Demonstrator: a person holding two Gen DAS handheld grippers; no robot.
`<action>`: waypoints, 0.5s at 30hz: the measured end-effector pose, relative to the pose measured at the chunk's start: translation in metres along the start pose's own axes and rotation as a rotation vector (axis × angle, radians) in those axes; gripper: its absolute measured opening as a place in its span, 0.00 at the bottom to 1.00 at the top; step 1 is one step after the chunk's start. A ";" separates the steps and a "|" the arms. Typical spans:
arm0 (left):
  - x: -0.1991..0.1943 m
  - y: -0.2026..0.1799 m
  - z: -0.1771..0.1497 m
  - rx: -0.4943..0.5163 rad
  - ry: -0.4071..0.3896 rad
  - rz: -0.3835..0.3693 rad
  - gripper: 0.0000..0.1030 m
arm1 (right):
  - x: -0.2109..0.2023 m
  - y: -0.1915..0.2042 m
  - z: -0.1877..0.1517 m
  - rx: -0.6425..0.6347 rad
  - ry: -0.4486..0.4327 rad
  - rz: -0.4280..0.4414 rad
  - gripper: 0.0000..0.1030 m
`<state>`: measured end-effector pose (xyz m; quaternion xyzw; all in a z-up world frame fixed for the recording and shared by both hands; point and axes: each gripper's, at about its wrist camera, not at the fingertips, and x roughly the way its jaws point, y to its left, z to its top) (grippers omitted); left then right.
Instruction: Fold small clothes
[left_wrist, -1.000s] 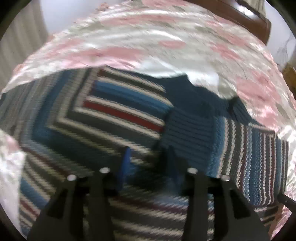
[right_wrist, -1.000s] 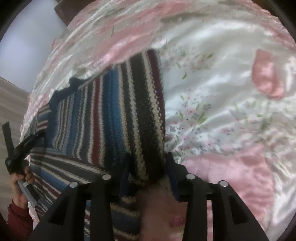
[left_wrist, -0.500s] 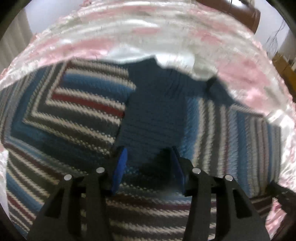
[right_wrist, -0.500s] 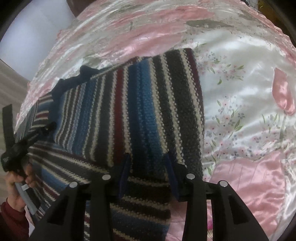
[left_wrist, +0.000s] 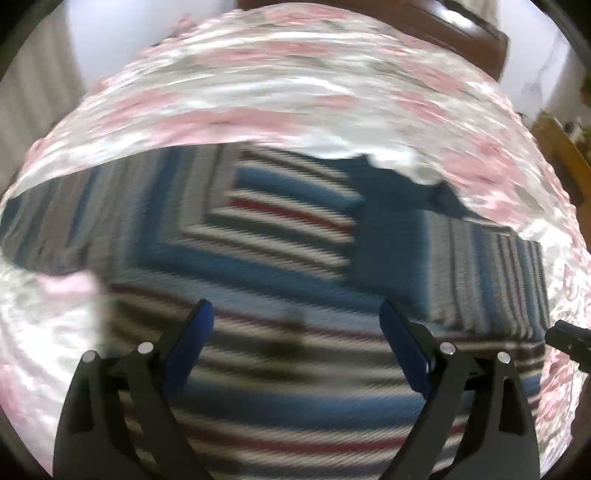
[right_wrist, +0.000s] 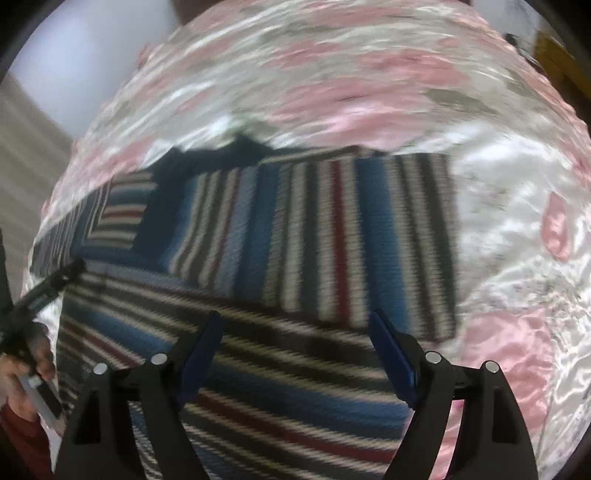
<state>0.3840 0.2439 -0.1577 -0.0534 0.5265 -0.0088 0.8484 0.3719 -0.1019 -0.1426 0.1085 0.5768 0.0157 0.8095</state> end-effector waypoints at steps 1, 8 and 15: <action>-0.003 0.032 0.001 -0.055 0.018 0.022 0.88 | 0.004 0.012 0.000 -0.019 0.011 0.004 0.79; -0.023 0.211 0.025 -0.351 0.012 0.199 0.87 | 0.026 0.059 0.008 -0.070 0.032 0.010 0.80; -0.009 0.314 0.053 -0.501 0.022 0.248 0.87 | 0.047 0.067 0.011 -0.070 0.067 -0.027 0.80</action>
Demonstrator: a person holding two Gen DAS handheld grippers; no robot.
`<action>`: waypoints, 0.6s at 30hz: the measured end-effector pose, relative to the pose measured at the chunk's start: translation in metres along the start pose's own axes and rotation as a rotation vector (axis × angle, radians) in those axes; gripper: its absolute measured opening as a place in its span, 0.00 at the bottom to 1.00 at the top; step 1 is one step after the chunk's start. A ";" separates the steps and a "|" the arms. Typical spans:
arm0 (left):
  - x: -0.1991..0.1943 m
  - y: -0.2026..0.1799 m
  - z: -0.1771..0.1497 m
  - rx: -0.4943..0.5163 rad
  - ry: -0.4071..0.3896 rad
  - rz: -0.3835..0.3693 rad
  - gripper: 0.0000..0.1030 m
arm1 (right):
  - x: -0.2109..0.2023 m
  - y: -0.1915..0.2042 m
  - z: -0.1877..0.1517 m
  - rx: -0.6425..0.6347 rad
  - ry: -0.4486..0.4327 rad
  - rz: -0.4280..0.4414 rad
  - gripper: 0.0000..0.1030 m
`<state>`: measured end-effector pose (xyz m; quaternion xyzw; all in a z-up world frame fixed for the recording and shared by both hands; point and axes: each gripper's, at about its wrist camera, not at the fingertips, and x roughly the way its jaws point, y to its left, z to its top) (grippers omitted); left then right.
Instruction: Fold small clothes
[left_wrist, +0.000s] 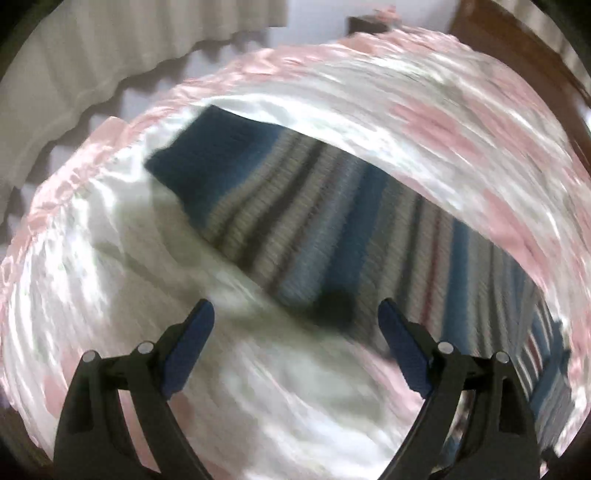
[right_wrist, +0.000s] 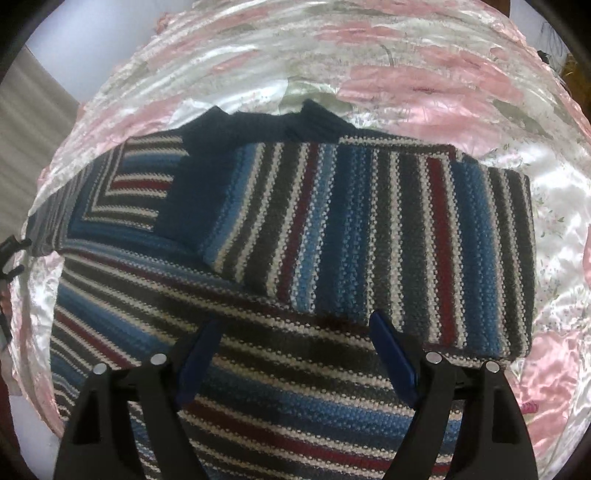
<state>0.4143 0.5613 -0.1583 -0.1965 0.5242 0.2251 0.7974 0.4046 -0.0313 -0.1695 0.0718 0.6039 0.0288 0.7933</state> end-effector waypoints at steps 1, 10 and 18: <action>0.005 0.007 0.007 -0.024 0.003 -0.015 0.87 | 0.002 -0.001 0.000 0.001 0.005 -0.006 0.80; 0.036 0.018 0.033 -0.144 -0.006 -0.108 0.68 | 0.013 -0.007 -0.004 -0.001 0.007 -0.013 0.80; 0.036 0.016 0.041 -0.173 -0.028 -0.161 0.13 | 0.018 -0.018 -0.010 0.017 0.009 0.004 0.80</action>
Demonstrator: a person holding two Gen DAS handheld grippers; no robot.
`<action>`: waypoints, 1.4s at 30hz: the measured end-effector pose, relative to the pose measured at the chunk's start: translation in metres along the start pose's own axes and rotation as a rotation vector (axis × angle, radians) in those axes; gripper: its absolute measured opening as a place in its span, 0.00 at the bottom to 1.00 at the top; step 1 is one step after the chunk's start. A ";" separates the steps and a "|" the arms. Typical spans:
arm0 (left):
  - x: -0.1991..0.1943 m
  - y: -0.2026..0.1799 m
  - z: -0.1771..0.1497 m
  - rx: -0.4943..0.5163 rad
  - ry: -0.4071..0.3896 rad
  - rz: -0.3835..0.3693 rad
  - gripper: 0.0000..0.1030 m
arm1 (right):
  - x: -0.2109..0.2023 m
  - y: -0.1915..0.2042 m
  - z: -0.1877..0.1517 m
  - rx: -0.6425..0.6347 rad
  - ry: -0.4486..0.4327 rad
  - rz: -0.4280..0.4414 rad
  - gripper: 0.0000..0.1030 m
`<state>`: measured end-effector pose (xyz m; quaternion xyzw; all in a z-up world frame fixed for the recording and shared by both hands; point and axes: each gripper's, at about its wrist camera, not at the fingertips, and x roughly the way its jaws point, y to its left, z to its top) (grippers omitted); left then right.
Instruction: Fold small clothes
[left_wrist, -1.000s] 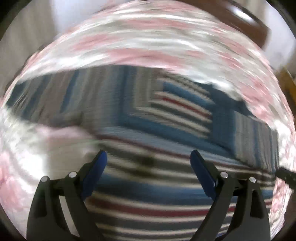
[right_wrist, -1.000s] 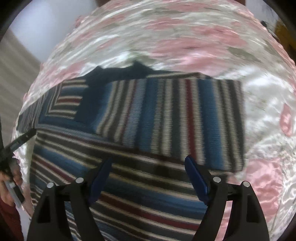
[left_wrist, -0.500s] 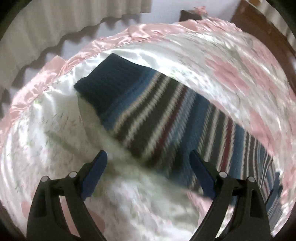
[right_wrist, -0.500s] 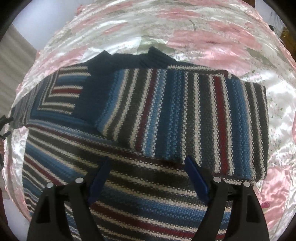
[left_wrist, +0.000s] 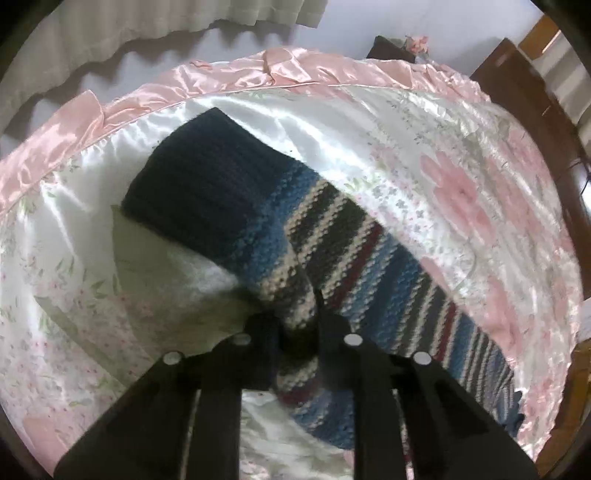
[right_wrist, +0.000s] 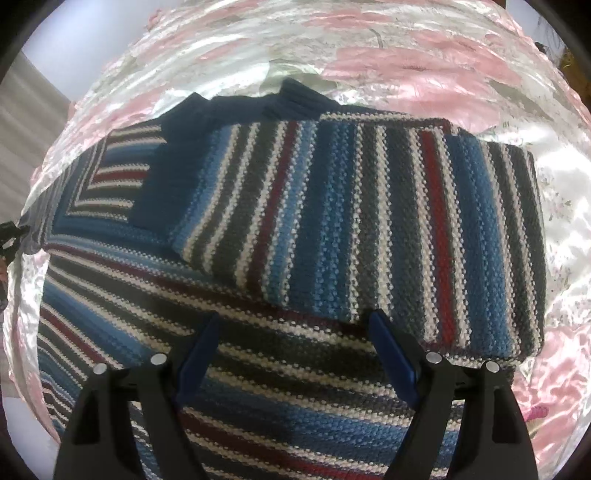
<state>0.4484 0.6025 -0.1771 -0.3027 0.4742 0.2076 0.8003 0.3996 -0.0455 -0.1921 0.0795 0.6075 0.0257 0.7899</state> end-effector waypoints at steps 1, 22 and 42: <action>-0.004 -0.004 -0.002 0.013 -0.020 0.003 0.12 | -0.001 -0.001 -0.001 -0.001 -0.002 0.000 0.80; -0.094 -0.194 -0.149 0.530 -0.301 -0.146 0.11 | -0.030 -0.036 -0.020 0.022 -0.057 -0.004 0.80; -0.067 -0.337 -0.333 0.708 -0.119 -0.367 0.11 | -0.042 -0.078 -0.037 0.059 -0.079 -0.002 0.80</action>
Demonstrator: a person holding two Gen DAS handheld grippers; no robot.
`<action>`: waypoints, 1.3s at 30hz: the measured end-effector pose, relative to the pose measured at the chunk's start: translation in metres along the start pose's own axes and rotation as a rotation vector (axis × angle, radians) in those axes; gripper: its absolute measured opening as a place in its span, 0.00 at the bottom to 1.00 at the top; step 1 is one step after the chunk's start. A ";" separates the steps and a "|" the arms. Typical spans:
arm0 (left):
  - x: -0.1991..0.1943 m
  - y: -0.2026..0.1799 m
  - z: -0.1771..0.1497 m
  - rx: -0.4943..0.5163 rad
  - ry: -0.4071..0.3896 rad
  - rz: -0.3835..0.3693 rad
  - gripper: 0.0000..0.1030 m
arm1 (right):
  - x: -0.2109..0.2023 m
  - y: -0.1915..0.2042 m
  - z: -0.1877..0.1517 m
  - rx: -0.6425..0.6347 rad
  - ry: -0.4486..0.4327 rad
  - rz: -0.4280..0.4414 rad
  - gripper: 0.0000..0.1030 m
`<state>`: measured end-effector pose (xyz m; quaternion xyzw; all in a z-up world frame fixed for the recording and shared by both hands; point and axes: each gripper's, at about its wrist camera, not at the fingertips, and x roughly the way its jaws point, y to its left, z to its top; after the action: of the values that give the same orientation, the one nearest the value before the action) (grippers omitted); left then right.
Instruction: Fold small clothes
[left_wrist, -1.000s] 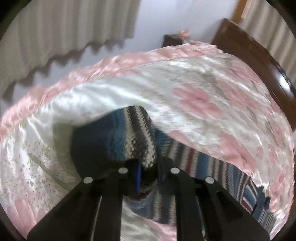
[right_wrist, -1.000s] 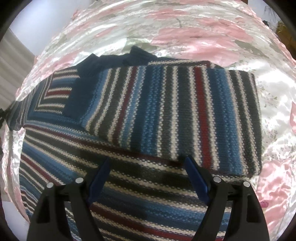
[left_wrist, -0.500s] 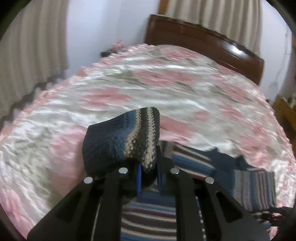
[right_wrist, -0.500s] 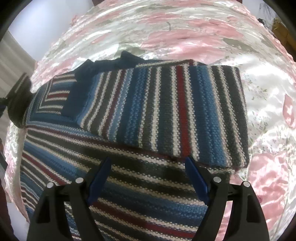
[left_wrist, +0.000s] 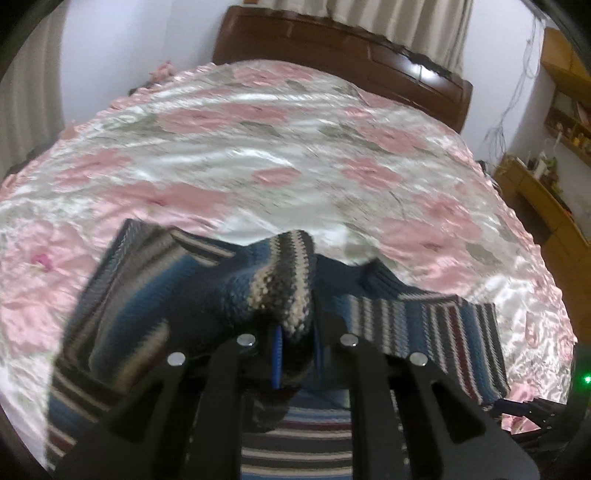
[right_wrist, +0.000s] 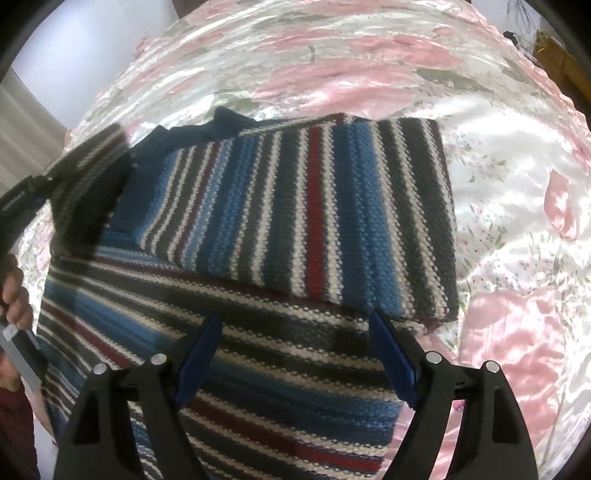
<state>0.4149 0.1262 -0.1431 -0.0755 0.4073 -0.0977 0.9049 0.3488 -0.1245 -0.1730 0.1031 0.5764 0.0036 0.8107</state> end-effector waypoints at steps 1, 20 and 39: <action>0.004 -0.006 -0.003 0.010 0.011 0.004 0.11 | 0.001 -0.002 -0.001 0.001 0.002 -0.001 0.80; -0.041 0.073 -0.009 0.050 0.151 0.033 0.60 | -0.008 0.015 0.016 -0.015 0.024 -0.019 0.80; 0.037 0.176 0.004 -0.073 0.357 0.213 0.58 | 0.043 0.231 0.089 -0.424 0.007 0.009 0.72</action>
<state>0.4622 0.2886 -0.2060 -0.0465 0.5700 0.0014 0.8203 0.4728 0.0925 -0.1455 -0.0672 0.5652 0.1289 0.8120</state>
